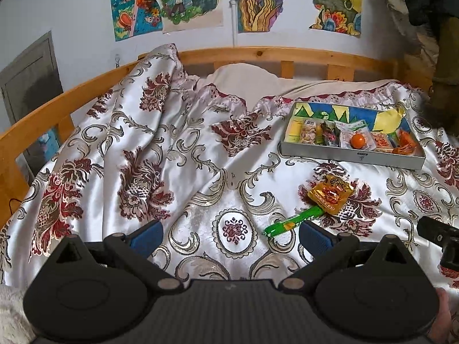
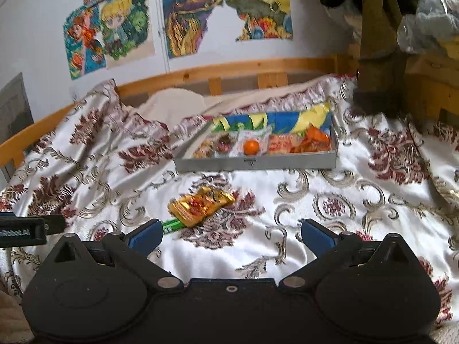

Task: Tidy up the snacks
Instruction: 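Raise both open tools and move back toward the gold bag and green stick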

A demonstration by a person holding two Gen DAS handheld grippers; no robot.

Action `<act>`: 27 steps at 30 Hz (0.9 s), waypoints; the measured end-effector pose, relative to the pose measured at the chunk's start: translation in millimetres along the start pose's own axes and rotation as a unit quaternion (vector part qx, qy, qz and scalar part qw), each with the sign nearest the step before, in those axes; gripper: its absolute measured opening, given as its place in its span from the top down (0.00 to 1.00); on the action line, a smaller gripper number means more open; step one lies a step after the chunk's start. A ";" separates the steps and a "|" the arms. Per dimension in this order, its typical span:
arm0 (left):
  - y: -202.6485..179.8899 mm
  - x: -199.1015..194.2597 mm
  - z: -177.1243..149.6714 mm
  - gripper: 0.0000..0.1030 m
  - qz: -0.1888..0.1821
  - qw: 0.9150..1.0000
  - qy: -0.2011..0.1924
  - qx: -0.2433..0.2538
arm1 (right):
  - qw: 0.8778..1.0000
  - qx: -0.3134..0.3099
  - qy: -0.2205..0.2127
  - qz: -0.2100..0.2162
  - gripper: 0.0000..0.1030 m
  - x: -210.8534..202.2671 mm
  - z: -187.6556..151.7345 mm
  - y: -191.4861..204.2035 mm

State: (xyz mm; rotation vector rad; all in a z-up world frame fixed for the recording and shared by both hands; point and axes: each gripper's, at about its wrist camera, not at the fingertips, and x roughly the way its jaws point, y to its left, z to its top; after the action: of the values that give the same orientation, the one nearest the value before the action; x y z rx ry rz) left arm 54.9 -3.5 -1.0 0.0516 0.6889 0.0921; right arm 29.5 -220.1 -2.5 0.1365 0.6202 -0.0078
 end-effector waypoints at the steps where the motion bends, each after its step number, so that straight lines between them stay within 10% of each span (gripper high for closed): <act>1: 0.3 0.4 -0.1 0.00 0.000 1.000 0.001 0.000 | 1.000 0.001 0.004 -0.002 0.01 1.4 0.0 -0.5; 14: 2.9 7.4 3.9 0.00 -0.003 1.000 0.027 -0.003 | 1.000 -0.002 0.021 -0.008 0.01 7.1 -0.9 -0.9; 27: 4.1 52.9 25.5 0.00 -0.088 0.983 0.160 0.036 | 0.999 -0.004 0.046 -0.007 0.01 16.5 -0.1 -0.1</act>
State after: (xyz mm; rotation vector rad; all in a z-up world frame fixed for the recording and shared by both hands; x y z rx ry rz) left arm 111.4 5.6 -14.5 0.0455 1.0143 -0.0980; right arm 42.9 -219.6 -12.2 0.1248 0.7131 -0.0133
